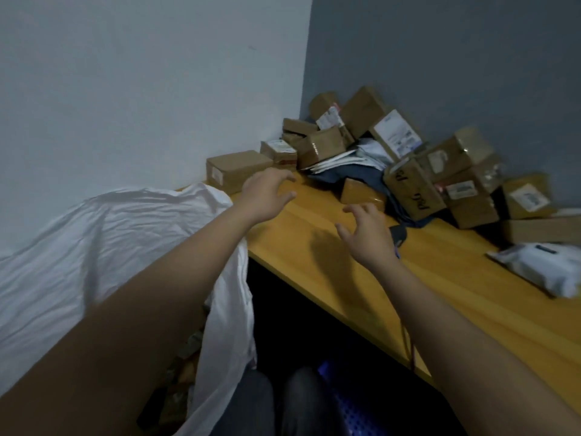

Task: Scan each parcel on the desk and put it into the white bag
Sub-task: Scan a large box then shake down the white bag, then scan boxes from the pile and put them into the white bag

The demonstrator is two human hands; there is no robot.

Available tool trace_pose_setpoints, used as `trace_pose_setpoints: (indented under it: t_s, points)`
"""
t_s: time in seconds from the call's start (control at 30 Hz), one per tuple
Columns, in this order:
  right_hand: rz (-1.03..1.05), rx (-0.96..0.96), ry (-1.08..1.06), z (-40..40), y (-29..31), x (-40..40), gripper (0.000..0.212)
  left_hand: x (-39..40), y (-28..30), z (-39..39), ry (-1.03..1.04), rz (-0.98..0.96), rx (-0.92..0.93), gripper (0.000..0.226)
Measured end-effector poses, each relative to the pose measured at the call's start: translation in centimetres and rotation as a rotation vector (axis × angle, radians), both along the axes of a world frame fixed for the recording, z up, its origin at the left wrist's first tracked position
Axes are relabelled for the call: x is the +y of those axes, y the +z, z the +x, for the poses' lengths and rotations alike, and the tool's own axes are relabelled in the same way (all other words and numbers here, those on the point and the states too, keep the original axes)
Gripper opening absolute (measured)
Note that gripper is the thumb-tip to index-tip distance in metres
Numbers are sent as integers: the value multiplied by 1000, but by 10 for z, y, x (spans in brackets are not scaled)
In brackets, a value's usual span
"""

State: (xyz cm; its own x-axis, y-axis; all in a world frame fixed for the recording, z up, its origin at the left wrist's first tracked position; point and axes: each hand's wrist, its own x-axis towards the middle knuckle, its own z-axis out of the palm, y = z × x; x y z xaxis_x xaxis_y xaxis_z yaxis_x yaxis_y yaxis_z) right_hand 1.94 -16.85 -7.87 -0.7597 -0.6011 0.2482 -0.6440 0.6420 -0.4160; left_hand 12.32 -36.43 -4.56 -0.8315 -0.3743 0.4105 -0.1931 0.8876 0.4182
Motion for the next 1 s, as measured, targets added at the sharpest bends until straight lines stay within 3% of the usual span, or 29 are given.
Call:
trace_pose_setpoints:
  t_s: [0.1, 0.17, 0.23, 0.3, 0.37, 0.5, 0.57, 0.63, 0.7, 0.77, 0.9, 1.0]
  points:
    - [124, 29, -314, -17, -7, 40, 64, 37, -1, -35, -86, 10, -35, 35]
    - [244, -116, -437, -28, -14, 57, 82, 59, -5, -56, -117, 42, -57, 34]
    - [273, -291, -479, -37, -19, 65, 88, 78, -10, -71, -143, 99, -76, 34]
    - [148, -443, -456, -41, -24, 66, 84, 95, -13, -82, -174, 162, -70, 33]
    - [63, -470, -394, -40, -27, 65, 75, 110, -14, -89, -215, 214, -56, 32]
    - [-10, -463, -368, -43, -24, 86, 34, 135, -14, -98, -269, 301, 0, 29]
    - [-179, -602, -426, -48, -20, 113, 32, 148, -13, -106, -275, 358, 62, 26]
    - [-375, -694, -488, -53, -18, 145, 50, 167, -12, -117, -285, 411, 90, 24]
    - [-548, -687, -518, -58, -12, 180, 58, 191, -12, -130, -312, 444, 53, 25]
    - [-627, -603, -563, -62, -2, 216, 51, 219, -14, -144, -356, 447, 0, 25]
    - [-589, -478, -662, -75, 14, 283, 27, 276, -21, -173, -449, 438, -113, 24]
    - [-605, -526, -733, -86, 14, 323, 15, 310, -32, -195, -489, 400, -180, 23]
